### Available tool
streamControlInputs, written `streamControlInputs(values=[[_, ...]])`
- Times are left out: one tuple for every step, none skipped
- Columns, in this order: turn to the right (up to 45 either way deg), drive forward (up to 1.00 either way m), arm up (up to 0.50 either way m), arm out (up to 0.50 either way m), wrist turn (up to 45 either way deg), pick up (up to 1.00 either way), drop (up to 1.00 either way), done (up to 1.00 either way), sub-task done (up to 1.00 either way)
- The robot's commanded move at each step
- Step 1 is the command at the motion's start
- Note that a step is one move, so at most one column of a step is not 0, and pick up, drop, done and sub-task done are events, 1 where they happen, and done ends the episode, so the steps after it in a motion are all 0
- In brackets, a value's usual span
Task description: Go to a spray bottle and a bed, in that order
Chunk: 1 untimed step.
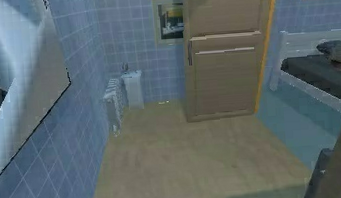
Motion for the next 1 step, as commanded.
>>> streamControlInputs(values=[[0.0,0.50,0.00,0.00,0.0,0.00,0.00,0.00,0.00]])
